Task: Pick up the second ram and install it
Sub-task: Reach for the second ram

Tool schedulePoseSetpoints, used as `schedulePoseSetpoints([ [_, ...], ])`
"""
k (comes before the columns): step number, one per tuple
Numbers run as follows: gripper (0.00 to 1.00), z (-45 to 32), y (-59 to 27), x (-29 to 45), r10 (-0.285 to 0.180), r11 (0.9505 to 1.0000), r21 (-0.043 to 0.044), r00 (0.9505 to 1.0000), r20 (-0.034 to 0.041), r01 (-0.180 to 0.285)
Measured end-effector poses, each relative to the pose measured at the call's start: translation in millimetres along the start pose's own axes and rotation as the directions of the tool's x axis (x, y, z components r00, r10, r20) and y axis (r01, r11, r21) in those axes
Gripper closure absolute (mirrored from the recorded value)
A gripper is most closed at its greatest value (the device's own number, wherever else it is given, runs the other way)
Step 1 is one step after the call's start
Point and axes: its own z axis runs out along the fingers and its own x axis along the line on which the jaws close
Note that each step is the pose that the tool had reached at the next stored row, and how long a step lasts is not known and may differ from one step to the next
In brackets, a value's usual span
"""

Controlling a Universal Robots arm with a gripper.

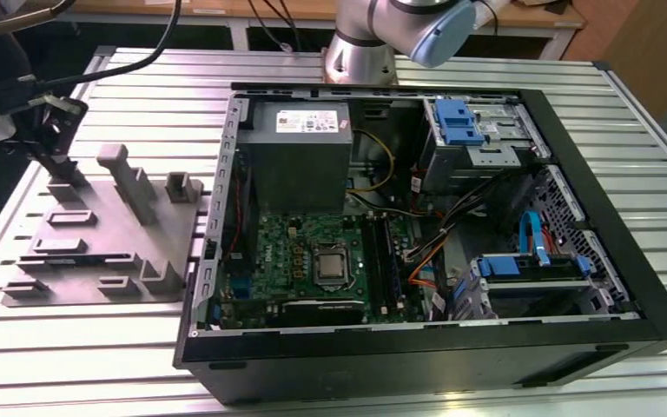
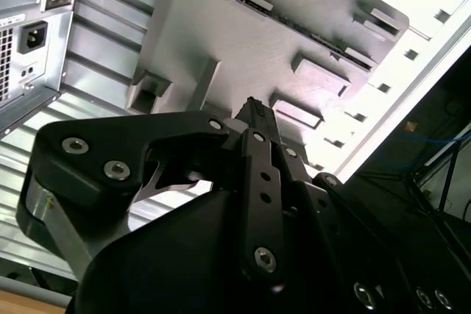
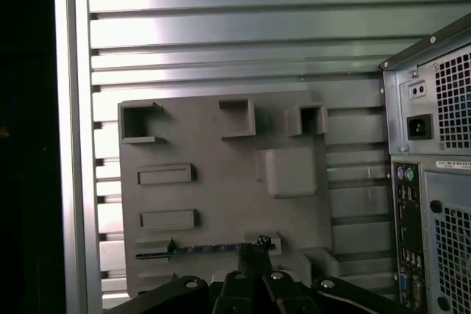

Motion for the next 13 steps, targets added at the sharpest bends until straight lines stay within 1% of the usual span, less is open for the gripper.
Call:
schedulePoseSetpoints([
  [7,0.9,8.4,-7.1,6.7,0.0,1.0,0.0,1.0,0.0,0.0],
  [13,0.9,17.5,-12.1,16.5,0.0,1.0,0.0,1.0,0.0001,0.0],
])
